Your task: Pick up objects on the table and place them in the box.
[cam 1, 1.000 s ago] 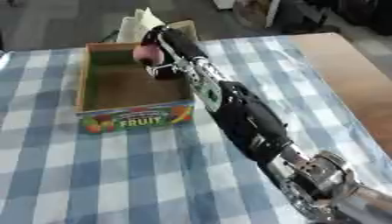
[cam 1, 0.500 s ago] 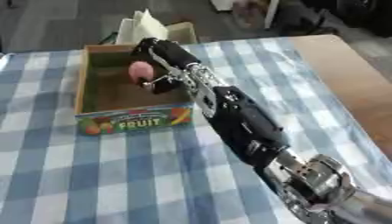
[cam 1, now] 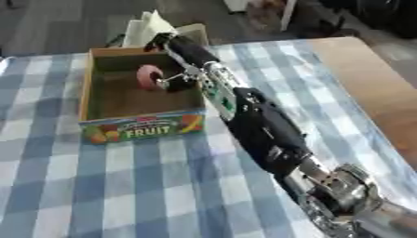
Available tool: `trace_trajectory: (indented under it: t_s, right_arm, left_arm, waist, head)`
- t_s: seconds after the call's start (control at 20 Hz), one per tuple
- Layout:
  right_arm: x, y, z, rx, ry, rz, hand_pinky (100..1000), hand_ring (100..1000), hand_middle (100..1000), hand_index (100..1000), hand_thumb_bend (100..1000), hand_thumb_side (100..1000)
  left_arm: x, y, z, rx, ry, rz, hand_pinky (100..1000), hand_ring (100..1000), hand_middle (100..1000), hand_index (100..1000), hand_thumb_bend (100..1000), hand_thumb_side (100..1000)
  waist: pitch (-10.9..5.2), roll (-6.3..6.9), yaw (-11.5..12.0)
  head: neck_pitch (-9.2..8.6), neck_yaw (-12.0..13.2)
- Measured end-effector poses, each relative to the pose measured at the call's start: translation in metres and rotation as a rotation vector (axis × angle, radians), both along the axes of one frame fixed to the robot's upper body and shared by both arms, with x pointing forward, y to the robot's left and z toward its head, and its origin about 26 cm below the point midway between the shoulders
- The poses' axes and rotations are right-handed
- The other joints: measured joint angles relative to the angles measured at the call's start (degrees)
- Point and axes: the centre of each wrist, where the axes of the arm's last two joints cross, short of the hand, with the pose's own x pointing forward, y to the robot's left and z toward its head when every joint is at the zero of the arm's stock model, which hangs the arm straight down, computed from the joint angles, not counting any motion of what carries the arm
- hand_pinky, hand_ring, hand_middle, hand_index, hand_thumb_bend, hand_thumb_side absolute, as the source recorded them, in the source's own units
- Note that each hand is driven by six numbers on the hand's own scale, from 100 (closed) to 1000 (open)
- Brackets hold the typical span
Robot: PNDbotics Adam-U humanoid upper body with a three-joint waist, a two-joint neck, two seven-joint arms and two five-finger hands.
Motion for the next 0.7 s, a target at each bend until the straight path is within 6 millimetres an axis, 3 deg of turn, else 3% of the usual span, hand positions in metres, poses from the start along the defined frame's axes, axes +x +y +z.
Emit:
trace_trajectory:
  t_s: [0.35,0.7]
  right_arm:
    - [-0.007,-0.045,0.003,0.197,-0.026,-0.136,545,780,741,818,100,100]
    - [-0.021,-0.097,-0.017,0.383,0.009,-0.319,531,779,728,813,100,109]
  left_arm:
    - [-0.001,0.003,-0.002,-0.005,0.007,0.015,689,486,522,576,100,861]
    - [-0.002,0.005,-0.005,-0.009,0.012,0.028,688,486,521,576,100,861]
  waist:
    - [-0.02,0.03,-1.24]
    - [-0.21,0.03,-1.98]
  head:
    - [0.00,1.08]
    - [0.00,1.92]
